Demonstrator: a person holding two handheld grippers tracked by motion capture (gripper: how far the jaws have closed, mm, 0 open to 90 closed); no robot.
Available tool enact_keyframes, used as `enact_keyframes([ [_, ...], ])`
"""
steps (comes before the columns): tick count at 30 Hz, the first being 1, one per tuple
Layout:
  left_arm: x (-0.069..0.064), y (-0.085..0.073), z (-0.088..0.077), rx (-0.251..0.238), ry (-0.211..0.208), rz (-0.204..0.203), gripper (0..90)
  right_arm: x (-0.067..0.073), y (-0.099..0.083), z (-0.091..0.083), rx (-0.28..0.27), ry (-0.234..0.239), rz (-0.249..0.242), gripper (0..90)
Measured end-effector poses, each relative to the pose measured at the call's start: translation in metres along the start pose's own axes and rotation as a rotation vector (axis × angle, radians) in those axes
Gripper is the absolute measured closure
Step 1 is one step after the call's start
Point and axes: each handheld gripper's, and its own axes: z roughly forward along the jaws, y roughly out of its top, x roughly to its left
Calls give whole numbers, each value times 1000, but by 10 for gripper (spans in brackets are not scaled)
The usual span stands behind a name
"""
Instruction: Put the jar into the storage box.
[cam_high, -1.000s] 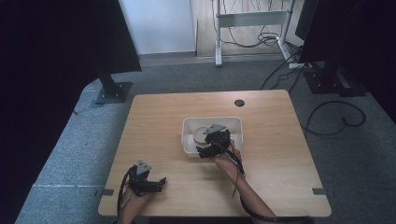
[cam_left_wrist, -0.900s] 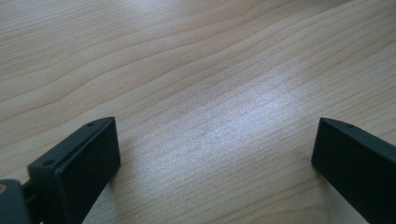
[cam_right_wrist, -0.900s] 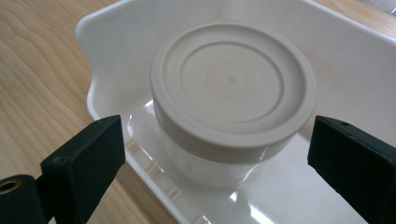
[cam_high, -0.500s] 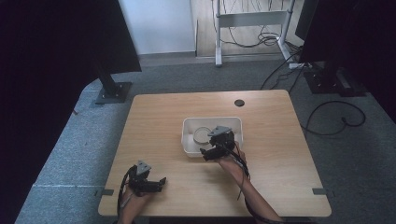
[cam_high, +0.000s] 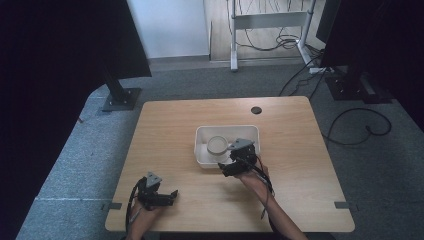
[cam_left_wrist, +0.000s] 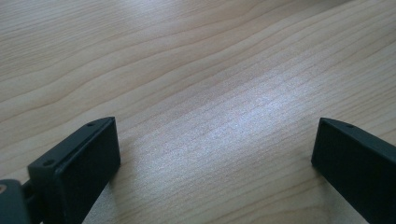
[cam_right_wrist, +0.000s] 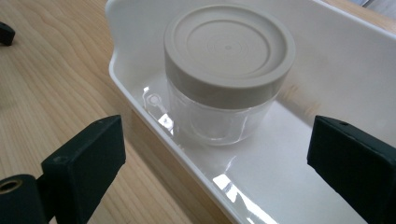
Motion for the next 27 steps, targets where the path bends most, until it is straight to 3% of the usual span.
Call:
enact_keyframes([
  [13,0,0,0,1,-1,1,8,0,-10,-14,-10,12,-25,40],
  [27,0,0,0,-1,0,-2,8,-6,-27,-31,-23,10,-18,40],
])
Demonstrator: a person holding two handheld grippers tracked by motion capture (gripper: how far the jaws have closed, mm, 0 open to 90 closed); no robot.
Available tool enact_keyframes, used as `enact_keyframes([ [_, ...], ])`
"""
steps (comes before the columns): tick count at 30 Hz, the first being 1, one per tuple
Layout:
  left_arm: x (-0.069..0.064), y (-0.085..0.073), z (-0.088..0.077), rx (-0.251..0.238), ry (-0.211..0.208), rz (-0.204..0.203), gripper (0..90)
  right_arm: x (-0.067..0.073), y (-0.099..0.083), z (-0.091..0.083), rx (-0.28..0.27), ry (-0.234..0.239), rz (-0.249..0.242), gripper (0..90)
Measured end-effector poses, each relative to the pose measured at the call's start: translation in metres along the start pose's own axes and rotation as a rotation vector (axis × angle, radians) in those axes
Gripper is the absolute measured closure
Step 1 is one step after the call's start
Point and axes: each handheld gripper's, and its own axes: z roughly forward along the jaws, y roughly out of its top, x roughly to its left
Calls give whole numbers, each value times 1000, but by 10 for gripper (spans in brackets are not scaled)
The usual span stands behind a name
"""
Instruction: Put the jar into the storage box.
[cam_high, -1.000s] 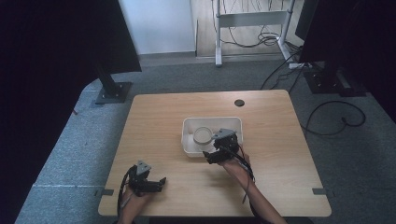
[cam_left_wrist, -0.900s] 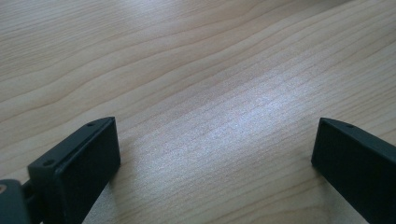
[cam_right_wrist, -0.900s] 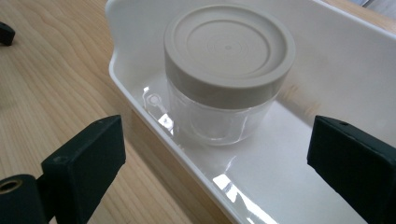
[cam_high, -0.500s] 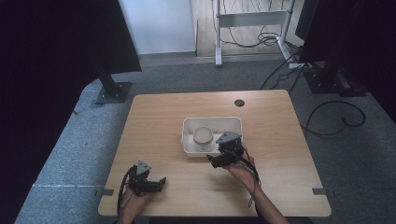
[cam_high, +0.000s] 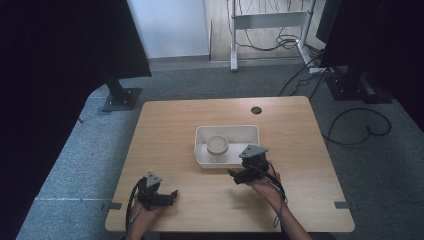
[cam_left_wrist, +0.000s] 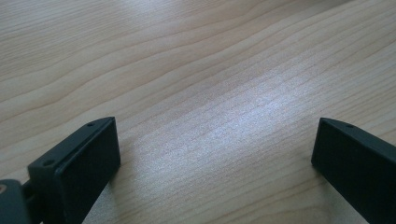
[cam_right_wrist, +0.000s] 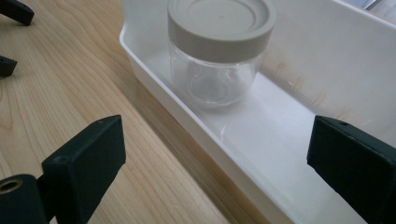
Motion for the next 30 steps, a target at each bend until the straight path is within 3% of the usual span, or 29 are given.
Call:
enact_keyframes([
  [30,0,0,0,1,0,2,8,-14,-38,-32,0,-43,37,40],
])
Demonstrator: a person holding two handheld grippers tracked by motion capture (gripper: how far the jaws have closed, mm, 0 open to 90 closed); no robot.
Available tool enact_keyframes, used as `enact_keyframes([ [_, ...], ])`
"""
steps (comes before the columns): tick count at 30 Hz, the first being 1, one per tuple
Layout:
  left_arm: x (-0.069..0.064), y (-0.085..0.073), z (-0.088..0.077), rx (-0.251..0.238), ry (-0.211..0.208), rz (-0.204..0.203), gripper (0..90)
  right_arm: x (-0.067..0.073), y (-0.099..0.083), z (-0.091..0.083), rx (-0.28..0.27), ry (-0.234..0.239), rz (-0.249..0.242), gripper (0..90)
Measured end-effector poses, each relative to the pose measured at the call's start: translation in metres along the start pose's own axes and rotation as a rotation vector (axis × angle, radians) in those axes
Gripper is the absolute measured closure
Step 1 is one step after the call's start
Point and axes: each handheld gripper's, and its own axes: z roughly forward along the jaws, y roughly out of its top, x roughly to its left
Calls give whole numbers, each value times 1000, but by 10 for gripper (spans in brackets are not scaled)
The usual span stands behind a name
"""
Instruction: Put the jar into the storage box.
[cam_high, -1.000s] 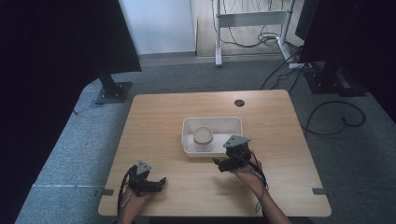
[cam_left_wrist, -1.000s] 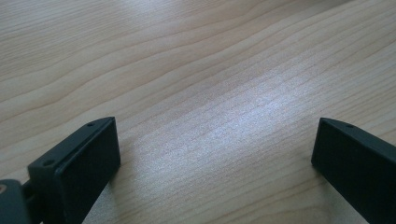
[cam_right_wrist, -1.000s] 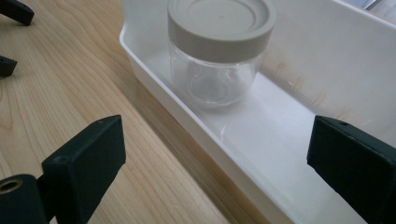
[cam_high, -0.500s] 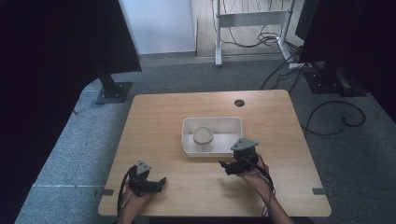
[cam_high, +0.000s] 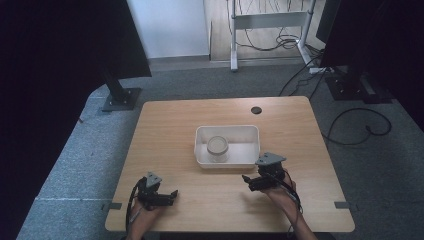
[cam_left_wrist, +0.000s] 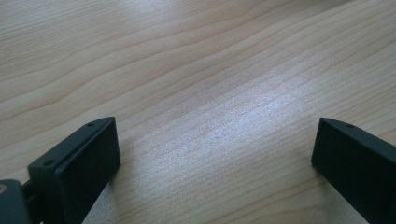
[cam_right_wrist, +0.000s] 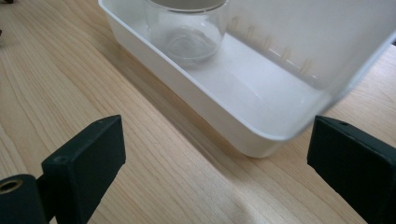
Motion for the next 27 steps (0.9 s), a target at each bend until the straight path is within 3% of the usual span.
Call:
enact_keyframes([
  [27,0,0,0,-1,0,0,8,-12,-36,-22,36,-48,40,35],
])
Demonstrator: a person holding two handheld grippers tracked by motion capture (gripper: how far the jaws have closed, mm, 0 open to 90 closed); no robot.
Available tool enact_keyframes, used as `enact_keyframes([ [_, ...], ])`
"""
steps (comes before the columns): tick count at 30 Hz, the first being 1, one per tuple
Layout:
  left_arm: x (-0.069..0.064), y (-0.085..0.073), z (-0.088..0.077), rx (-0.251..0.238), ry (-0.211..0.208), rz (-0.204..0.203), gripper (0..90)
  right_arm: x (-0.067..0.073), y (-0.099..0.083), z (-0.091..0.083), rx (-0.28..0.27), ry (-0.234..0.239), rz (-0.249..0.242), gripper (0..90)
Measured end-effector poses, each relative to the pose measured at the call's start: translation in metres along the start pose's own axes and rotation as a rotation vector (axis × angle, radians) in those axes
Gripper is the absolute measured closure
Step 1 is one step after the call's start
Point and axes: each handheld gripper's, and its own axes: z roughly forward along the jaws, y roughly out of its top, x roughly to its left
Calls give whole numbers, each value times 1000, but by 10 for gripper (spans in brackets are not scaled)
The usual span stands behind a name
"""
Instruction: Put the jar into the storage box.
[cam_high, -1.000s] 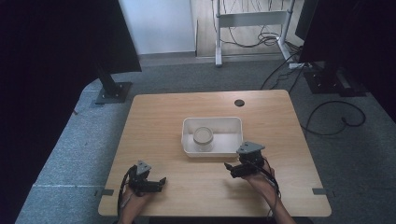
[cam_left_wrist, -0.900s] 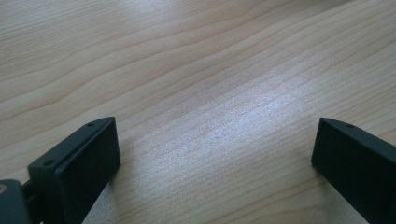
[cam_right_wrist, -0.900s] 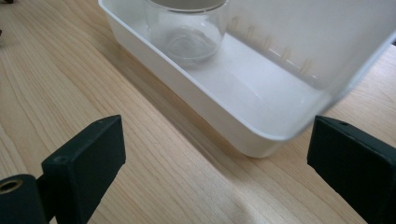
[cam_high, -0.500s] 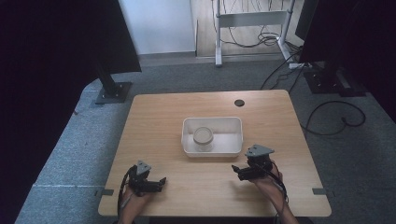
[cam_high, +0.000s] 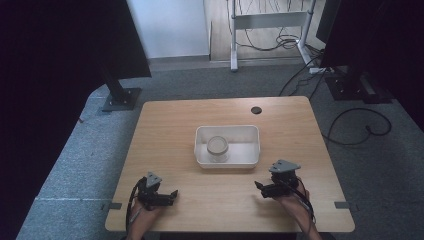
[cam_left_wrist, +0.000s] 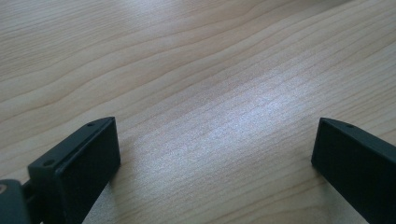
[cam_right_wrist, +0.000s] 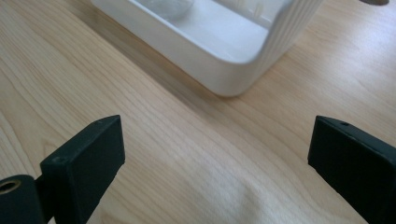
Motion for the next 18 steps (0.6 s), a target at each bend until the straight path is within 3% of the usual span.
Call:
enact_keyframes([
  [18,0,0,0,0,0,0,9,-4,-38,-11,73,-35,38,34],
])
